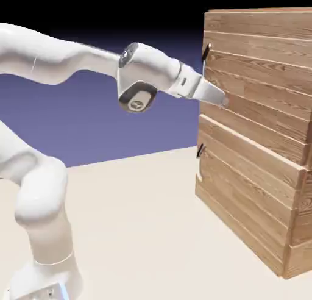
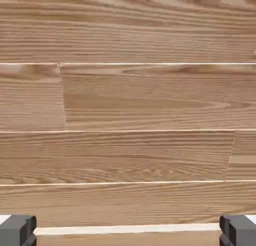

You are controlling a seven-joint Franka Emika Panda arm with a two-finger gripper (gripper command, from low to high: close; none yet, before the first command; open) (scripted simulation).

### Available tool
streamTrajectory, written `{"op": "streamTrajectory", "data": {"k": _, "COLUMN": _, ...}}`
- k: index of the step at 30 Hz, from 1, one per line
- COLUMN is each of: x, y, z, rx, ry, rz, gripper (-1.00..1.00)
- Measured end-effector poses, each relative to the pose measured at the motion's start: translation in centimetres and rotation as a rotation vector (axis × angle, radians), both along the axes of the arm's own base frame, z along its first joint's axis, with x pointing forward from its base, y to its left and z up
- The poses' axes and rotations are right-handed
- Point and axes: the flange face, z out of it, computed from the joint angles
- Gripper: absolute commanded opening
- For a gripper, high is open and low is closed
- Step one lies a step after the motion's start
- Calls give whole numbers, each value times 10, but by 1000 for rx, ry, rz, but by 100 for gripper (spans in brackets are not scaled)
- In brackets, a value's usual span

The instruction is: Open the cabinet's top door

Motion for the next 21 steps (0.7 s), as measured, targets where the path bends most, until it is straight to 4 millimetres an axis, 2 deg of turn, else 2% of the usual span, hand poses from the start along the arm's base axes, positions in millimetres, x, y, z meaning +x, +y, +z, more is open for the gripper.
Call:
{"op": "streamTrajectory", "data": {"k": 6, "x": -6, "y": 10, "z": 33, "rx": -4, "ry": -112, "rz": -19, "gripper": 0}}
{"op": "streamTrajectory", "data": {"k": 11, "x": -11, "y": 24, "z": 53, "rx": -10, "ry": -196, "rz": -30, "gripper": 0}}
{"op": "streamTrajectory", "data": {"k": 21, "x": -13, "y": 66, "z": 72, "rx": -22, "ry": -329, "rz": -41, "gripper": 0}}
